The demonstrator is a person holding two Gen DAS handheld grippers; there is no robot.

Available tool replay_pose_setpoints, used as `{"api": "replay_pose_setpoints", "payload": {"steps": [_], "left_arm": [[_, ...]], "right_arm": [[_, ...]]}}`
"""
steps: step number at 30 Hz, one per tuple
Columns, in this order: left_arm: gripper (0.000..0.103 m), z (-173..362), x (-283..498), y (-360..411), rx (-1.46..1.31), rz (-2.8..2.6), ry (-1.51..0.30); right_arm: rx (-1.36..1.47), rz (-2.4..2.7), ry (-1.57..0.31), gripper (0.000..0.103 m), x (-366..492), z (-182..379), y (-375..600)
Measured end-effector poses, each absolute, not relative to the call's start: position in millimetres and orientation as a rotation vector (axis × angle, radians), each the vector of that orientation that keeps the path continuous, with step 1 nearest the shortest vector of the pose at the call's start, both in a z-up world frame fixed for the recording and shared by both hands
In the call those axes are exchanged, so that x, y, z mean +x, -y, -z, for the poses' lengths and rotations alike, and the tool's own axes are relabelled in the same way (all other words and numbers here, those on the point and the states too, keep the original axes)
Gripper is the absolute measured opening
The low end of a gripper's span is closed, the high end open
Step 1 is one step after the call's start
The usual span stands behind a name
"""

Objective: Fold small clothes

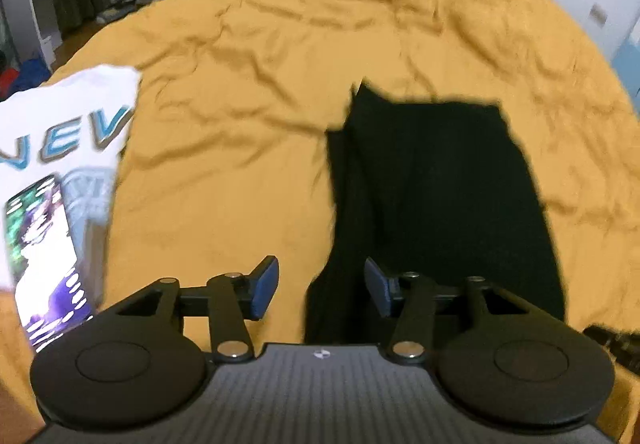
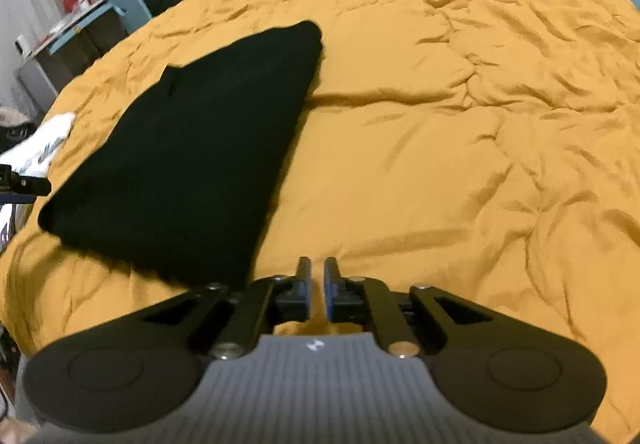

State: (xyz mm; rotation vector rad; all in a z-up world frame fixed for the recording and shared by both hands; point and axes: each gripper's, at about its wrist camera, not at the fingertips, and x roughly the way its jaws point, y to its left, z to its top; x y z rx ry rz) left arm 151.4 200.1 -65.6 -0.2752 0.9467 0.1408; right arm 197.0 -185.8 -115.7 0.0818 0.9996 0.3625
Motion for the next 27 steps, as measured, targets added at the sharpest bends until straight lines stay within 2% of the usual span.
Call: {"api": "replay_pose_setpoints", "payload": {"steps": [1, 2, 4, 11, 17, 27], "left_arm": [[0.073, 65.9, 156.1, -202.2, -0.307, -0.124, -0.918], [0.076, 66.9, 161.4, -203.5, -0.335, -0.111, -0.898], [0.081, 71.4, 171.9, -209.0, -0.401, -0.082, -0.865], [0.087, 97.3, 211.2, -230.2, -0.546, -0.045, -0.873], [0.09, 115.8, 236.8, -240.8, -0.59, 0.0, -0.888], [0.09, 164.8, 266.2, -269.2, -0.835, 0.067, -0.929]], "right_arm": [[0.094, -0.362, -0.992, 0.021, 200.3, 114.4, 186.4], [0.104, -0.361, -0.982, 0.031, 204.2, 112.7, 186.0], [0.12, -0.365, -0.968, 0.037, 211.0, 109.8, 184.9], [0.244, -0.382, -0.948, 0.069, 247.0, 110.7, 173.3], [0.314, -0.358, -0.974, 0.072, 280.7, 123.3, 161.5], [0.431, -0.34, -1.014, 0.072, 326.0, 150.5, 153.8]]}}
